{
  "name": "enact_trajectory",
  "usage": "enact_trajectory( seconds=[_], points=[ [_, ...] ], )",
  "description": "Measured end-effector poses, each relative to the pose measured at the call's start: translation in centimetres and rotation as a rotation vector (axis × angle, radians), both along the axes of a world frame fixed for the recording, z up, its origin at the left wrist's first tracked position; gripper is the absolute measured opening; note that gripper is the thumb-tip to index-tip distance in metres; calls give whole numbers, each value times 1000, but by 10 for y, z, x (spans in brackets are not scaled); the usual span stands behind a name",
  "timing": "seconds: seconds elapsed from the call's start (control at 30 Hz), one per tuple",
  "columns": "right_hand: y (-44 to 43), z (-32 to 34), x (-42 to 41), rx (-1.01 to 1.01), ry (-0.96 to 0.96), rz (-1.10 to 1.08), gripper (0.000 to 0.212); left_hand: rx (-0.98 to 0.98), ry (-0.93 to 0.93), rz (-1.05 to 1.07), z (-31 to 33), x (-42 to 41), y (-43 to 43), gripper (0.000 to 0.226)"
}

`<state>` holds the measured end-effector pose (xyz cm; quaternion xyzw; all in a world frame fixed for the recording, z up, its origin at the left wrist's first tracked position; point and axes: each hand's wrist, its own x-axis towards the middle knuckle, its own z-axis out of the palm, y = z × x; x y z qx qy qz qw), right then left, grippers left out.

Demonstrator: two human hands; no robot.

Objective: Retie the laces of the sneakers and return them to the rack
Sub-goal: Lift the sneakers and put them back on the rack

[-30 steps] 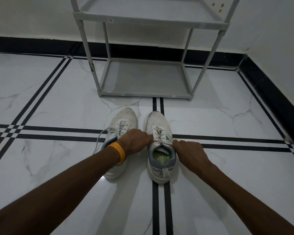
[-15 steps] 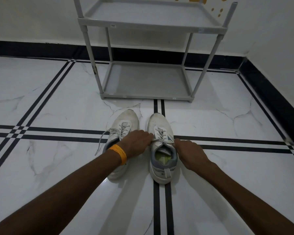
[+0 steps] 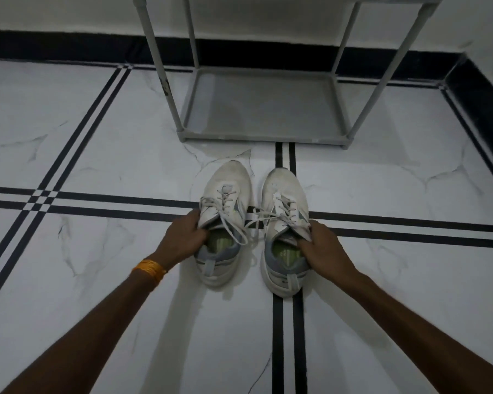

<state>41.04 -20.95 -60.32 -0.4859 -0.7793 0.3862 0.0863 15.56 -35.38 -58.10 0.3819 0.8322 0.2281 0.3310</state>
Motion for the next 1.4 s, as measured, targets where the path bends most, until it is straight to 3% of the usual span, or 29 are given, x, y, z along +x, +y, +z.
enact_trajectory(
  seconds=[0.2,0.3,0.47,0.7,1.0,1.17,1.4],
  points=[
    [-5,17,6,163,25,56,29,133,7,14,11,43,13,30],
    [-4,55,19,136,67,62,34,198,27,34,42,57,14,34],
    [-10,148,35,119,56,-4,38,268,18,-43,139,75,16,44],
    [-1,331,48,103,55,-9,47,319,-52,-45,312,84,32,51],
    [84,523,7,148,50,-11,43,322,-83,31,489,52,108,50],
    [151,544,-49,163,37,-4,33,341,-76,47,516,2,169,50],
    [237,489,-132,146,-75,-82,30,271,-27,-1,460,-81,261,45]
  ],
)
